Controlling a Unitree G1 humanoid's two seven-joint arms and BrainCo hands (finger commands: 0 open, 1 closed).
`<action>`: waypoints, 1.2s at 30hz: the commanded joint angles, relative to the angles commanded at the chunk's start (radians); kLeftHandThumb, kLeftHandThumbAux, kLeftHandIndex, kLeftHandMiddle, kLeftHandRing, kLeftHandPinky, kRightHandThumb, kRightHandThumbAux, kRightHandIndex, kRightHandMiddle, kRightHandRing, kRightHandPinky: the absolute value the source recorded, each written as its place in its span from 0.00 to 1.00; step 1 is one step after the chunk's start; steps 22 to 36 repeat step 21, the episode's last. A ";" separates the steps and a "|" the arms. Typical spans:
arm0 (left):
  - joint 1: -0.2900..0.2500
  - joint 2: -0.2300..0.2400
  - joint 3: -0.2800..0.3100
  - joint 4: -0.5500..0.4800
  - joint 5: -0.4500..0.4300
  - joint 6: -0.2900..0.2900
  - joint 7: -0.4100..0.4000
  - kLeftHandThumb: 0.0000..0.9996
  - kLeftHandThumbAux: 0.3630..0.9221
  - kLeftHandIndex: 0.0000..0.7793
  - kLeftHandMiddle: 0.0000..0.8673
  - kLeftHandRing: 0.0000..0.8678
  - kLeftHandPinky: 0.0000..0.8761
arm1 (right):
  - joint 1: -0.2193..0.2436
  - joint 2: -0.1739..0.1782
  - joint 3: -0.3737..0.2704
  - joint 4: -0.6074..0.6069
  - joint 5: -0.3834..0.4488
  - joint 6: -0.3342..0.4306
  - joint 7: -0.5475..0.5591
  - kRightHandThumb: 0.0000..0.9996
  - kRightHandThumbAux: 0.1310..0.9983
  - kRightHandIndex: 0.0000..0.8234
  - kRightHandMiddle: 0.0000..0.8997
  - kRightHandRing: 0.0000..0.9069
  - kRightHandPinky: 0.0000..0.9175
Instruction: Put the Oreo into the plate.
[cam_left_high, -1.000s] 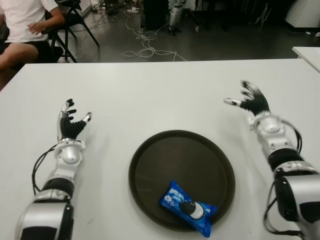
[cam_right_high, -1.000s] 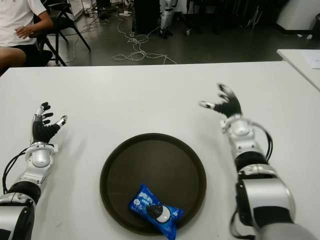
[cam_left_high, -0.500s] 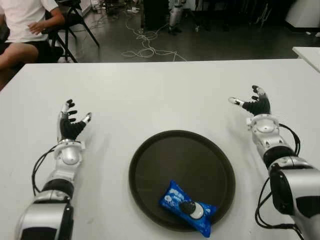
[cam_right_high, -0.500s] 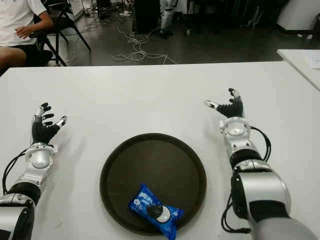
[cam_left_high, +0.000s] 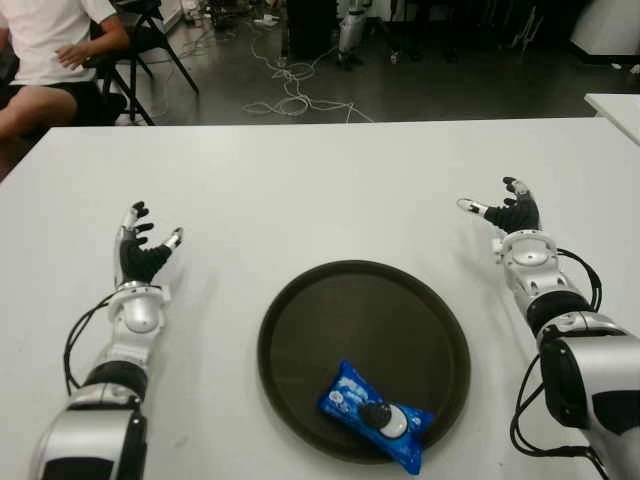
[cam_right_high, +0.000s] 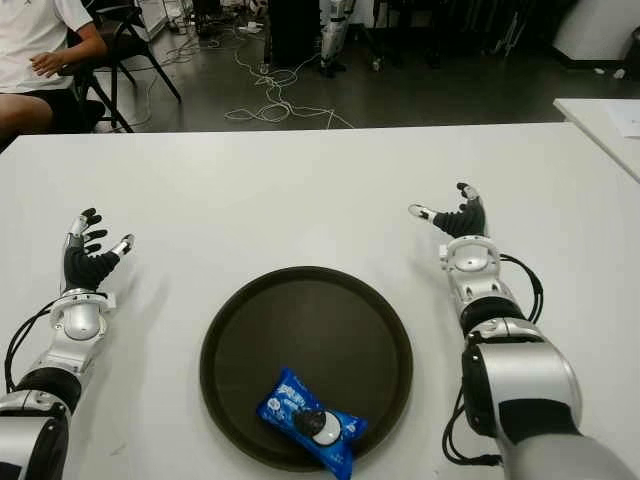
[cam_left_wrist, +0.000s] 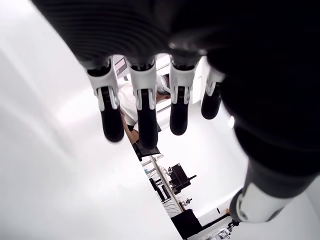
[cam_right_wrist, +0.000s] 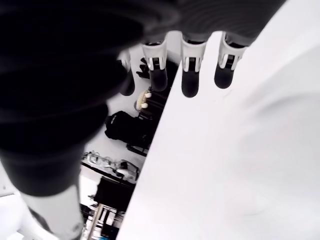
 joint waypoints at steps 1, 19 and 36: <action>0.000 0.000 0.000 -0.001 0.000 0.000 0.000 0.19 0.59 0.12 0.20 0.23 0.26 | -0.001 0.000 -0.001 0.000 -0.002 0.003 -0.001 0.00 0.73 0.11 0.09 0.09 0.06; -0.008 0.002 0.010 0.000 -0.015 0.008 -0.023 0.27 0.63 0.13 0.22 0.25 0.29 | -0.011 0.010 -0.006 0.000 -0.006 0.038 -0.008 0.00 0.71 0.13 0.12 0.10 0.08; -0.009 0.002 0.013 0.001 -0.019 0.008 -0.027 0.26 0.64 0.13 0.21 0.24 0.26 | -0.012 0.011 -0.006 -0.001 -0.006 0.039 -0.008 0.00 0.72 0.13 0.11 0.10 0.09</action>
